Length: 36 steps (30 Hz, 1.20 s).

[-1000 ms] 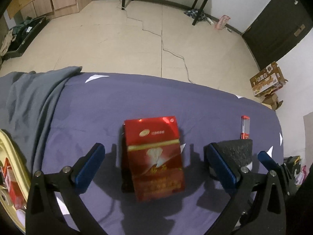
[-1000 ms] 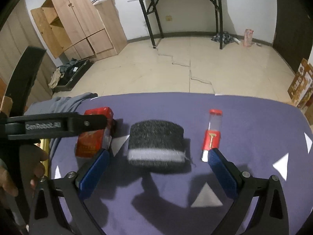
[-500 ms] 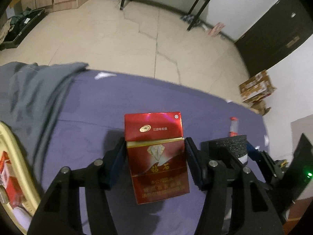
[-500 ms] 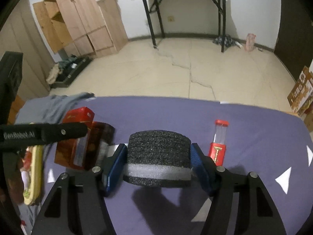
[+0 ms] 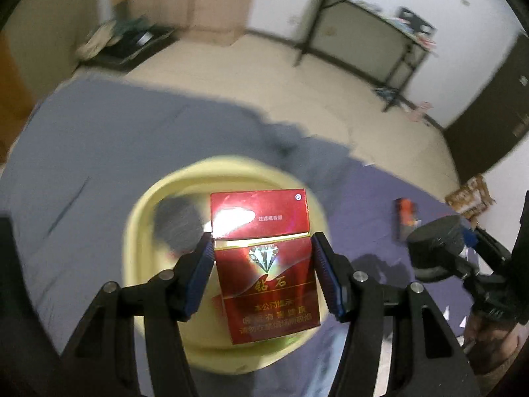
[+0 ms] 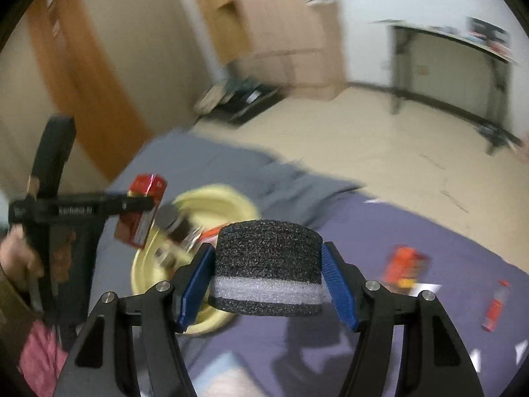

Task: Organize rigid objects
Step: 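Carry the red box and the foam roll into the yellow tray and release, then grasp the dark Huang Shan box with the left tool while the right tool grasps the red lighter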

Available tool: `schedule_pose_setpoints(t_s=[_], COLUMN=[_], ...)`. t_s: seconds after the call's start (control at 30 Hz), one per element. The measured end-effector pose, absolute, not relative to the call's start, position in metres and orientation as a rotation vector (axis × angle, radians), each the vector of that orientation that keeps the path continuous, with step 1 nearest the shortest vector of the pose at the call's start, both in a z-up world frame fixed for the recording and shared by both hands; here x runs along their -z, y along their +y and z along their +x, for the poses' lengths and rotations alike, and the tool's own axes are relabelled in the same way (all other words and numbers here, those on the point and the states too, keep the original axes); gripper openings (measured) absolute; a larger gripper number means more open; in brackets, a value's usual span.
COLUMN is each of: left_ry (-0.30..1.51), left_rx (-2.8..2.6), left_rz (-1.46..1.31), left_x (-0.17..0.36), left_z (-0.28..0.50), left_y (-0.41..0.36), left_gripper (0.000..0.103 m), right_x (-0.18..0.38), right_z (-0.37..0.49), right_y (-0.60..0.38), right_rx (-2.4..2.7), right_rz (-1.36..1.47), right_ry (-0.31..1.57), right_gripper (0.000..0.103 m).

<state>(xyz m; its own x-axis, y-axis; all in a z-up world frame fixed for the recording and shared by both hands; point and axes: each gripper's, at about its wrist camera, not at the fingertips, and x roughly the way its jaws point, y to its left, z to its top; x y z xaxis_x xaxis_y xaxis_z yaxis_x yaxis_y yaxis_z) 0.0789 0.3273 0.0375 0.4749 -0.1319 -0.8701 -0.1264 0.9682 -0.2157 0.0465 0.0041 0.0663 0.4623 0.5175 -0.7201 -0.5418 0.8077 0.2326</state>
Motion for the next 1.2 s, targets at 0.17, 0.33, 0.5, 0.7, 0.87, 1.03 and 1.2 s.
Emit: schedule_pose_setpoints(t_s=[0.17,0.33,0.5,0.7,0.87,1.03,1.2], left_ry=[1.163,1.216,1.214,1.168,1.153,1.071,1.054], left_rx=[-0.056,-0.077,-0.112,-0.162,-0.185,-0.068,0.121], left_rz=[-0.309,-0.307,-0.359,-0.401,-0.265,-0.190,-0.121], left_x=[0.019,0.056,0.073,0.066,0.033,-0.018,-0.034], left_z=[0.060,0.063,0.064,0.057,0.054,0.071,0.102], left_y=[0.366,0.371,0.381,0.395,0.379,0.320,0.212], left_gripper=[0.060,0.060,0.062,0.092,0.102,0.103,0.103], right_x=[-0.012,0.021,0.029,0.036,-0.006,-0.053,-0.061], right_z=[0.041,0.057,0.071,0.065,0.052,0.053,0.056], right_y=[0.081,0.122,0.141,0.154,0.116,0.019,-0.139], right_rx=[-0.724,-0.724,-0.713,-0.708,-0.685,-0.518,-0.169], right_rz=[-0.133,-0.191,-0.210,-0.211,-0.060,0.023,0.059], right_ry=[1.012,1.101,1.105,1.076,0.951,0.881,0.889], right_gripper=[0.065,0.065,0.065,0.083,0.103,0.103,0.103])
